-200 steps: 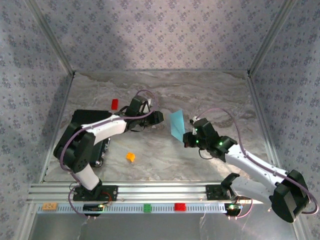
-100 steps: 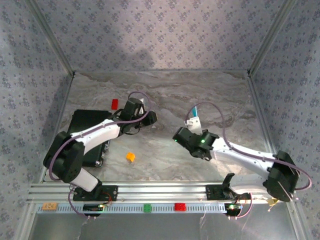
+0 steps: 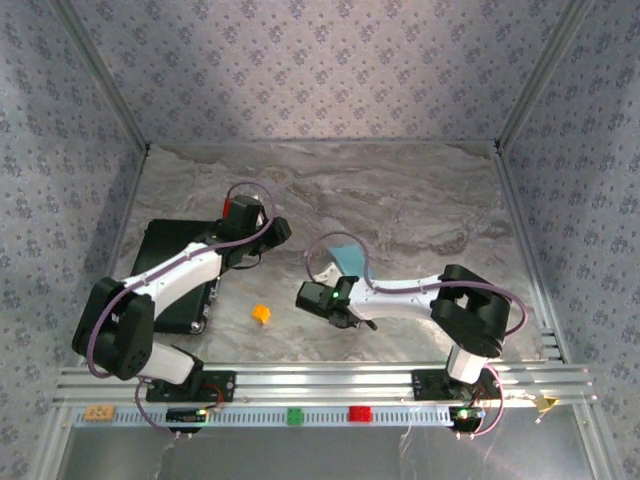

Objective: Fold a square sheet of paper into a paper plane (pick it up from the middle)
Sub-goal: Turn over the paper at the center of the table.

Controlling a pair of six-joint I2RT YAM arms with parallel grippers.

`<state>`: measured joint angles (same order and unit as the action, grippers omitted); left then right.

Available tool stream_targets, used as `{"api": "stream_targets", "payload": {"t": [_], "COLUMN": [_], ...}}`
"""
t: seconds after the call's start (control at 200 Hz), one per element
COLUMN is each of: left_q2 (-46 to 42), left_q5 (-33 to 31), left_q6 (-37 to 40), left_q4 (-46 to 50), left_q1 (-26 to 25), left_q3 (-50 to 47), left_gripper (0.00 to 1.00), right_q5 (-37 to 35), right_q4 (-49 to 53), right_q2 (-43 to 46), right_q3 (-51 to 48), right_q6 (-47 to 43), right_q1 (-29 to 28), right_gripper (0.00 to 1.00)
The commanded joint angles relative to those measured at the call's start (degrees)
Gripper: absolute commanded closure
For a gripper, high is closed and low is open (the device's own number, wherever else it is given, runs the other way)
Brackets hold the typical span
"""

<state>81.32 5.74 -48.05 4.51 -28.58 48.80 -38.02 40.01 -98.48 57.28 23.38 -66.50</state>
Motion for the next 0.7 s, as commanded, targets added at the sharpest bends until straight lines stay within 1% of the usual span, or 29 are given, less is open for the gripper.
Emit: {"api": "stream_targets", "payload": {"t": [0.0,0.025,0.08,0.11,0.175,0.245,0.33,0.38,0.42,0.465,0.505,0.545,0.6,0.695], "left_q2": [-1.7,-1.61,-1.38,-1.31,-1.1,-0.82,-0.42,-0.14,0.1,0.48,0.95,1.47,2.2,3.39], "left_q5": [-0.12,-0.07,-0.11,-0.11,-0.02,0.36,1.06,1.7,2.4,3.36,4.54,5.93,7.34,9.22], "left_q6": [-0.21,-0.21,-0.2,-0.28,-0.29,-0.29,-0.2,-0.14,-0.18,-0.24,-0.39,-0.54,-0.93,-1.25], "left_q4": [0.58,0.63,0.74,0.83,0.61,0.4,0.05,-0.42,-0.99,-1.7,-2.52,-3.37,-4.64,-5.98], "left_q1": [0.44,0.48,0.54,0.53,0.63,0.54,0.61,0.54,0.55,0.59,0.52,0.55,0.49,0.33], "left_q3": [-0.59,-0.59,-0.47,-0.41,-0.46,-0.41,-0.3,-0.42,-0.6,-0.56,-0.65,-0.69,-0.91,-0.96], "left_gripper": [0.52,0.52,0.52,0.52,0.52,0.52,0.52,0.53,0.54,0.54,0.54,0.56,0.57,0.59], "right_q5": [8.07,8.57,9.55,10.81,13.97,18.72,24.2,27.88,32.74,40.39,47.16,51.9,55.32,57.11], "right_q4": [-4.33,-4.81,-5.29,-6.57,-9.39,-12.9,-17.17,-20.04,-23.1,-26.23,-29.1,-31.39,-33.61,-35.86], "right_q2": [0.32,0.5,1.68,2.66,5.78,9.7,14.2,16.44,17.8,18.72,19.09,19.09,18.94,18.68], "right_q3": [1.43,1.43,1.25,0.73,-0.91,-3.69,-7.27,-9.81,-11.63,-13.79,-15.32,-16.38,-17.56,-19.23], "right_q6": [-2.17,-2.08,-1.35,-1.4,-1.29,-1.05,0.57,2.02,2.46,2.08,3.38,4.68,6.13,8.37], "right_q1": [0.25,0.42,0.96,1.46,2.81,4.84,8.3,11.17,13.83,17.18,20.25,22.64,24.86,28.08], "right_gripper": [0.85,0.81,0.69,0.65,0.62,0.54,0.53,0.56,0.59,0.63,0.68,0.72,0.79,0.89]}}
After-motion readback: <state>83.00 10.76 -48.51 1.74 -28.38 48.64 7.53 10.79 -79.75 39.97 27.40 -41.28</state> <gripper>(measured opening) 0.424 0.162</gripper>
